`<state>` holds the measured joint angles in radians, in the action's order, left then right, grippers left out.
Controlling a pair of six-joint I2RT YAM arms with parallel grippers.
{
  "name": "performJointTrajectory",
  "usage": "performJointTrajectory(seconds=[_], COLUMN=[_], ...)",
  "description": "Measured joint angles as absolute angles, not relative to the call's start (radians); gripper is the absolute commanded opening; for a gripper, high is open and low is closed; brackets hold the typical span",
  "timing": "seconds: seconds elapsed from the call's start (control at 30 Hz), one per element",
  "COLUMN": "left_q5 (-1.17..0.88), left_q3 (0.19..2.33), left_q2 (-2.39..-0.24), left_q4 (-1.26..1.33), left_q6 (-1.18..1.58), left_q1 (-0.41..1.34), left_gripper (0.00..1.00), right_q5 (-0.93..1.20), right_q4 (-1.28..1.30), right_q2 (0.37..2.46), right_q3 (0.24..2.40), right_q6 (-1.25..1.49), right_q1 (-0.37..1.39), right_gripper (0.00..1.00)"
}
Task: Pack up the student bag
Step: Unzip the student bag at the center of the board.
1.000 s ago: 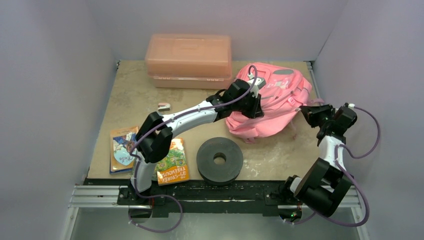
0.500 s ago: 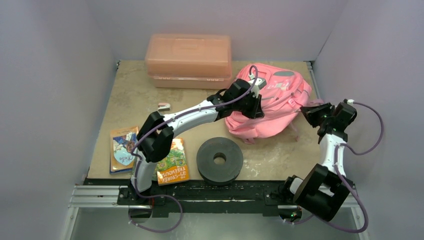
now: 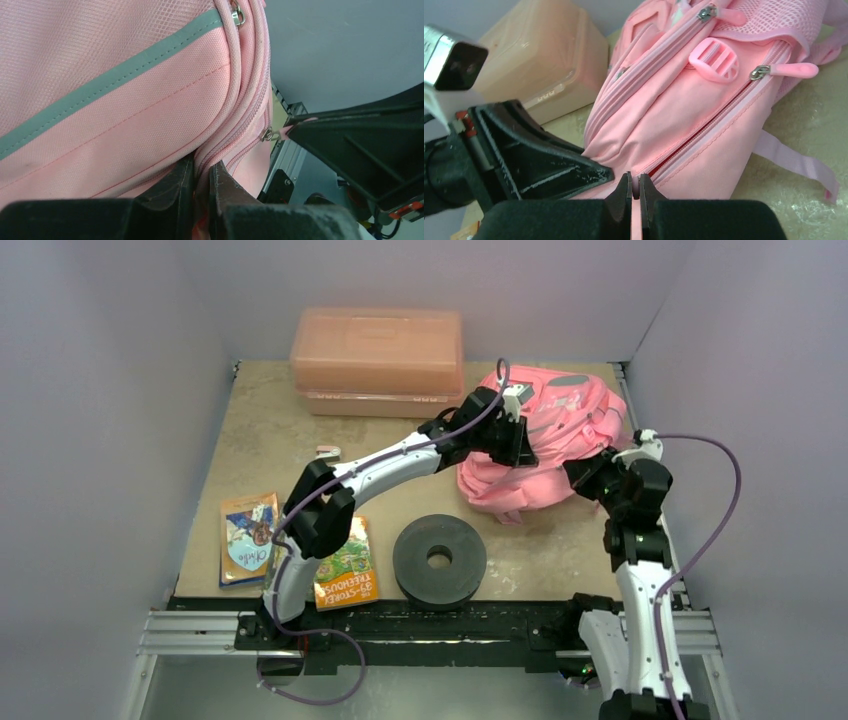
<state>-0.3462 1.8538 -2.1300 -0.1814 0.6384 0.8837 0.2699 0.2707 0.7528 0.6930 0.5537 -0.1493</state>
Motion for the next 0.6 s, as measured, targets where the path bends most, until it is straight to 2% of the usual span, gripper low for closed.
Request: performJointTrajectory(seconds=[0.07, 0.1, 0.27, 0.3, 0.37, 0.43, 0.6], left_q5=[-0.361, -0.367, -0.368, -0.366, -0.350, -0.326, -0.252], left_q3=[1.861, 1.863, 1.845, 1.821, 1.744, 1.625, 1.408], left_q2=[-2.130, -2.130, -2.125, -2.114, -2.072, -1.995, -1.789], left_q4=[-0.181, -0.181, -0.174, -0.166, -0.139, -0.097, 0.001], left_q6=[0.663, 0.672, 0.681, 0.681, 0.669, 0.646, 0.571], left_q1=[0.883, 0.884, 0.884, 0.884, 0.883, 0.878, 0.878], left_gripper=[0.00, 0.03, 0.54, 0.72, 0.89, 0.94, 0.88], right_q5=[0.299, 0.316, 0.358, 0.359, 0.365, 0.385, 0.438], right_q4=[0.253, 0.247, 0.237, 0.243, 0.276, 0.318, 0.371], right_q2=[0.682, 0.667, 0.696, 0.709, 0.731, 0.761, 0.811], right_q3=[0.648, 0.632, 0.626, 0.626, 0.626, 0.627, 0.655], right_q6=[0.526, 0.516, 0.496, 0.495, 0.497, 0.503, 0.515], right_q1=[-0.145, -0.144, -0.140, -0.137, -0.135, -0.130, -0.125], right_gripper=[0.00, 0.00, 0.00, 0.00, 0.00, 0.00, 0.00])
